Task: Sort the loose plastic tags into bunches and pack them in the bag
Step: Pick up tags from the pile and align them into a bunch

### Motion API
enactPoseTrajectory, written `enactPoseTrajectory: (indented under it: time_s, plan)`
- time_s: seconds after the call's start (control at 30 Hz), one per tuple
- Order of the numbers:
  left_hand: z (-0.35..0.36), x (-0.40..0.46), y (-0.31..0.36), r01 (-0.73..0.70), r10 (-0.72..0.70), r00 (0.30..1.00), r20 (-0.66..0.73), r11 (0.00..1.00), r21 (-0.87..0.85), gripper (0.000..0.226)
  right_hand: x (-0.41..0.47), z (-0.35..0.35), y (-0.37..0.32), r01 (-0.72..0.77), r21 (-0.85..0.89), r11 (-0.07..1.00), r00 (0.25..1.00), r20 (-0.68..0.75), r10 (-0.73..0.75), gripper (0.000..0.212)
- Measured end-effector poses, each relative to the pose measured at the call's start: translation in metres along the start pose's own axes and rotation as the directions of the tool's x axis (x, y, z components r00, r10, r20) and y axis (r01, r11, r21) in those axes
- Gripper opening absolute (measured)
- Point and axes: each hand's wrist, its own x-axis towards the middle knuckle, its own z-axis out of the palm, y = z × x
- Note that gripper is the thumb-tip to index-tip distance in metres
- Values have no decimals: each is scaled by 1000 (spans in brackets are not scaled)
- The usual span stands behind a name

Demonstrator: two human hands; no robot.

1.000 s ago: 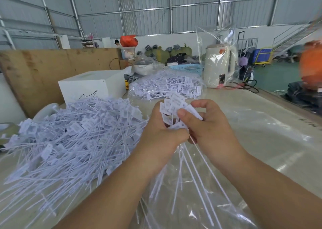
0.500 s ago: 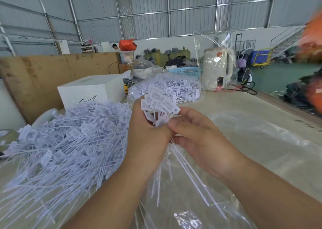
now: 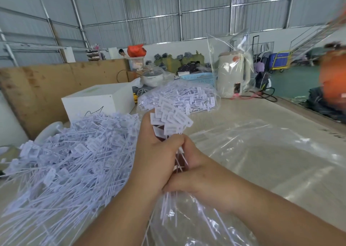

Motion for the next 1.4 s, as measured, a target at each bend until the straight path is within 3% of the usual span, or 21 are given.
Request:
enactPoseTrajectory:
  time_s: [0.17, 0.3, 0.37, 0.43, 0.5, 0.63, 0.73, 0.8, 0.87, 0.9, 0.97, 1.07, 1.17, 1.27, 1.4]
  plan:
    - [-5, 3, -2, 24, -44, 981, 191, 994, 104, 44, 5, 4, 7, 40, 73, 997, 999, -20, -39, 66]
    - [-9, 3, -1, -14, -60, 941, 335, 977, 214, 44, 11, -4, 10, 8, 386, 922, 993, -115, 40, 43]
    - [-7, 3, -5, 77, -138, 932, 335, 979, 191, 48, 11, -15, 7, 8, 394, 919, 988, -143, 53, 25]
    - [-4, 1, -10, 114, -204, 930, 305, 951, 287, 59, 10, -26, 4, 22, 449, 893, 971, -221, 87, 18]
    - [-3, -1, -15, 75, -254, 899, 357, 892, 446, 68, 10, -35, 2, 63, 536, 842, 944, -306, 124, 13]
    - [1, -13, -15, -95, -424, 728, 539, 715, 692, 78, 9, -58, -6, 132, 506, 852, 867, -475, 148, 14]
    - [-3, -13, -21, -250, -450, 703, 551, 569, 783, 84, 4, -75, -18, 168, 524, 835, 883, -456, 108, 14]
    - [-5, -11, -23, -311, -433, 736, 520, 466, 828, 66, -2, -85, -25, 162, 461, 872, 921, -387, 34, 15]
    - [-5, -11, -20, -352, -337, 796, 503, 418, 838, 24, -10, -93, -29, 96, 339, 936, 977, -210, -24, 13]
    - [-6, -10, -21, -350, -282, 827, 487, 419, 838, 13, -14, -95, -31, 40, 274, 961, 996, -86, -16, 10]
    - [-9, -8, -23, -289, -212, 881, 422, 464, 837, 15, -21, -98, -30, -113, 98, 989, 981, 166, 96, 10]
    - [-17, 0, -20, -129, -264, 900, 346, 597, 792, 9, -25, -98, -24, -284, -312, 907, 858, 340, 385, 23]
    - [-18, 9, -19, -37, -115, 968, 223, 815, 578, 26, -22, -96, -18, -347, -616, 707, 792, 212, 573, 11]
    - [-16, 12, -17, 41, -93, 990, 103, 903, 427, 22, -18, -99, -3, -449, -701, 553, 810, -58, 584, 7]
    - [-16, 10, -15, -59, 12, 994, 109, 895, 442, 21, -11, -99, 7, -527, -629, 572, 845, -311, 436, 9]
